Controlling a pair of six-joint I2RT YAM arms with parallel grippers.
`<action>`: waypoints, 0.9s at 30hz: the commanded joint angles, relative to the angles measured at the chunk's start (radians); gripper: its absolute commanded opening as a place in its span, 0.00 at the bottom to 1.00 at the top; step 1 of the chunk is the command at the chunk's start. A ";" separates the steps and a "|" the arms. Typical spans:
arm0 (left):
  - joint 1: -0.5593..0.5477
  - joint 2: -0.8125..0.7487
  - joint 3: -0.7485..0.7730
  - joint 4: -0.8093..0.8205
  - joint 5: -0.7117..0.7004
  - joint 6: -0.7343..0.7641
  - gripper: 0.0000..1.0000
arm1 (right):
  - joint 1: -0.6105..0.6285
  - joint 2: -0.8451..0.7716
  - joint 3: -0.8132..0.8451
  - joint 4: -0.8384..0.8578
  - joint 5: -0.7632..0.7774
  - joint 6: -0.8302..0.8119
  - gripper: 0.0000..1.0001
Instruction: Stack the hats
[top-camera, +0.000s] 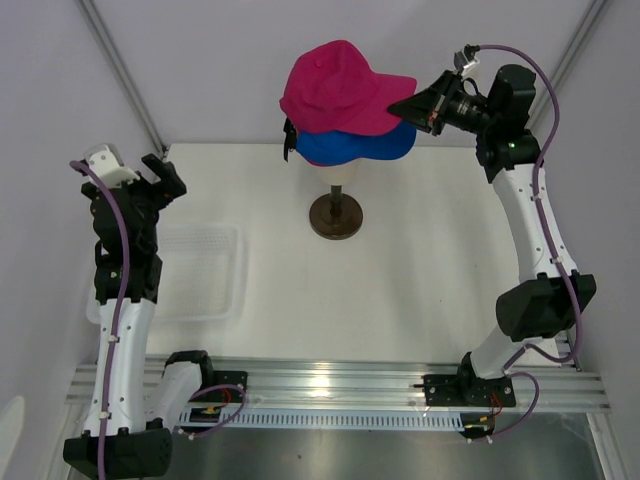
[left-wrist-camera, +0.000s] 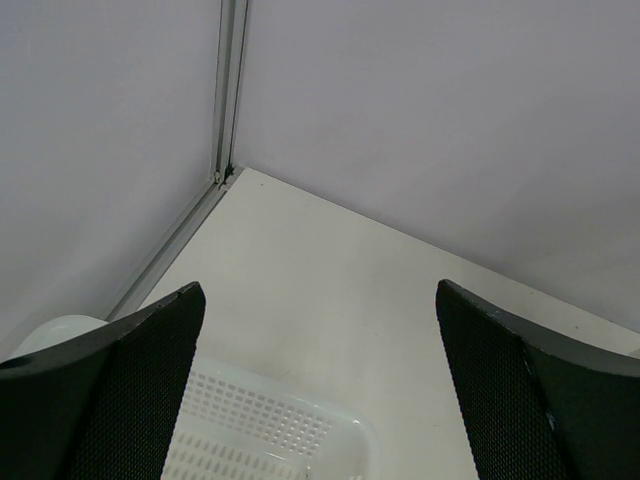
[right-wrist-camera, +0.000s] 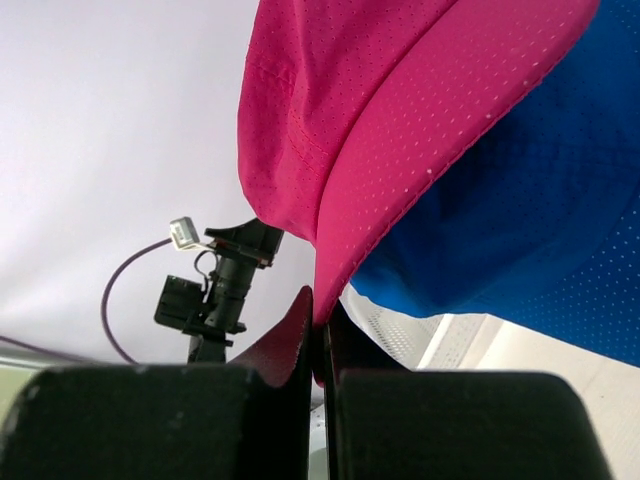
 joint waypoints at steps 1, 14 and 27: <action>0.004 0.007 0.012 0.039 0.013 0.012 0.99 | -0.020 0.027 0.045 0.109 -0.089 0.064 0.00; 0.003 0.035 0.021 0.042 0.036 -0.018 0.99 | -0.023 0.127 0.171 0.372 -0.234 0.264 0.00; 0.004 0.044 0.018 0.042 0.044 -0.015 0.98 | 0.005 0.105 0.159 0.195 -0.267 0.162 0.00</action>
